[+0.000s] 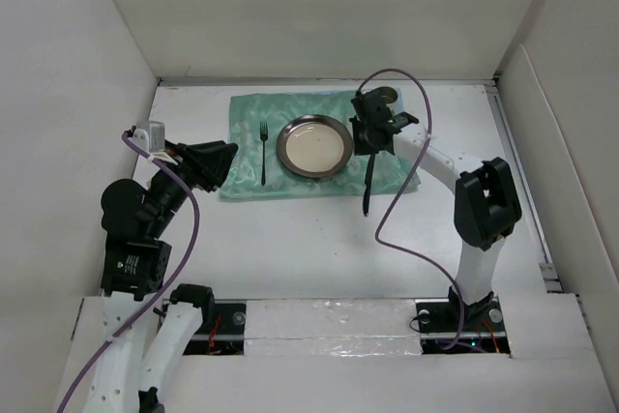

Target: Set the dinner table for one person

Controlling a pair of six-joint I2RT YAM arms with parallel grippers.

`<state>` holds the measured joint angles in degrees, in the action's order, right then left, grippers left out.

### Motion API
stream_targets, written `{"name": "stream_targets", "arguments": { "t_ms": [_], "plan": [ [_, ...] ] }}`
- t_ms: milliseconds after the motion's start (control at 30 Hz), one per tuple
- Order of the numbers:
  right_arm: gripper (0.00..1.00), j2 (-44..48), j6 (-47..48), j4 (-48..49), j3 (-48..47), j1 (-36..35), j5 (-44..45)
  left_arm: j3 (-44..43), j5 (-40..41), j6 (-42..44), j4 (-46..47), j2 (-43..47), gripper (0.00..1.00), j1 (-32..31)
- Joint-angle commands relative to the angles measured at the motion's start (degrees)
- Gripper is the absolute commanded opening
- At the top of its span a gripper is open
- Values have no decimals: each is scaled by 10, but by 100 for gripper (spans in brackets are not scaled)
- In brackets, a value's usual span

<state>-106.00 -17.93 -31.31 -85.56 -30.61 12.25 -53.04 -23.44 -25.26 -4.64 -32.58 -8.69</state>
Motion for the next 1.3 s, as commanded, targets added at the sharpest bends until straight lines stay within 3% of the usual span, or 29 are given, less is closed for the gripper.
{"name": "stream_targets", "arguments": {
  "t_ms": [0,267,400,500,767,967,1033,1200,1267],
  "plan": [
    [0,-23,26,3,-53,16,-25,-15,1,11,14,-6,34,-4],
    [1,41,-52,93,121,5,13,-12,-18,6,21,-12,34,2],
    [26,40,-78,113,150,11,19,-6,-20,3,26,-11,34,2],
    [36,33,-96,111,162,11,37,-6,-20,2,28,-11,33,2],
    [40,12,-105,144,191,11,32,-4,-24,1,29,-12,33,2],
    [24,-5,-113,150,189,11,37,-4,-22,2,29,-12,34,2],
    [23,-6,-116,146,190,5,42,-3,-21,2,29,-12,34,2],
    [37,1,-121,139,201,5,52,-4,-24,1,29,-11,34,2],
    [37,4,-124,138,206,5,52,-3,-24,0,29,-9,34,2]
  ]
}}
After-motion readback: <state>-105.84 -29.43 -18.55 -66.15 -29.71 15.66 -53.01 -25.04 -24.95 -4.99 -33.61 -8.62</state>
